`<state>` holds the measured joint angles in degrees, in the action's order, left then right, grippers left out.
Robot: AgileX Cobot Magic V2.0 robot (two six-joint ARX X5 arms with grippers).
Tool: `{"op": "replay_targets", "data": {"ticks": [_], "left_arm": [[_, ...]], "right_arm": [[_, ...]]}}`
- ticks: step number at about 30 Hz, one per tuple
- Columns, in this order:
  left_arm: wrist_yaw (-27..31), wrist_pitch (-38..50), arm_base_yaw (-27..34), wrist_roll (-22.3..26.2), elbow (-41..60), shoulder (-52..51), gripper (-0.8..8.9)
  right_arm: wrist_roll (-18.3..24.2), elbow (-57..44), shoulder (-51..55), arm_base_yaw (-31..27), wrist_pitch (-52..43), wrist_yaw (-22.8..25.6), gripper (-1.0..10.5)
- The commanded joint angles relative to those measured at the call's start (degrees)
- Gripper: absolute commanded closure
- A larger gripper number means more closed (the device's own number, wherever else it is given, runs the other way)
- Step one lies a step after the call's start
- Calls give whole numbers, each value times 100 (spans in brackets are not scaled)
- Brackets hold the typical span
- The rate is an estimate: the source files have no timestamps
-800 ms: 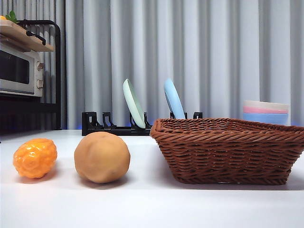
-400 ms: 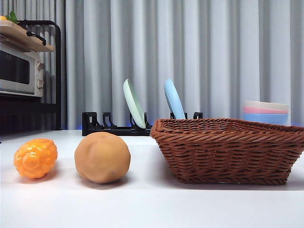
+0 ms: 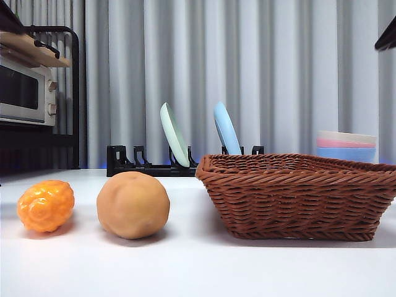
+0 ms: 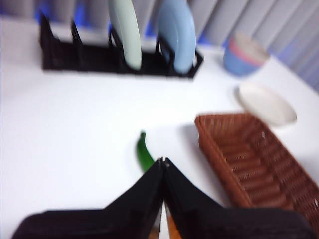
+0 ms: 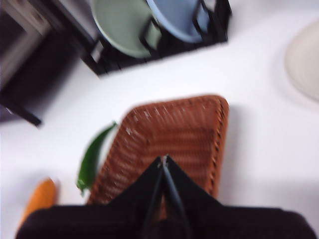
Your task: Pick up the basket,pick up the corn from the table,pick up the potato from the table,pick up the cucumber from the table,put all items into the basket
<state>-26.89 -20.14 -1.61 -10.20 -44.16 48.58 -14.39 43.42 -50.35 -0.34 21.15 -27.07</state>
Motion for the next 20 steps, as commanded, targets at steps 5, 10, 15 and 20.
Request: {"op": "replay_targets", "data": {"ticks": [5,10,15,20], "left_arm": [[-81,-632,7,573,-804,1008,792],[-35,-649,-22,566,-986,1305,485],[-20,-651,-153,479,-994,1469,472],[2,-579,-352,380,-994,1504,472]], "right_arm": [[1191,1012,-1121,2,1161,-9,816],[1290,1099,-1552,4,1200,24,623],[1298,1099,-2096,101,1215,98,626],[1303,1099,-2889,313,1086,315,627]]}}
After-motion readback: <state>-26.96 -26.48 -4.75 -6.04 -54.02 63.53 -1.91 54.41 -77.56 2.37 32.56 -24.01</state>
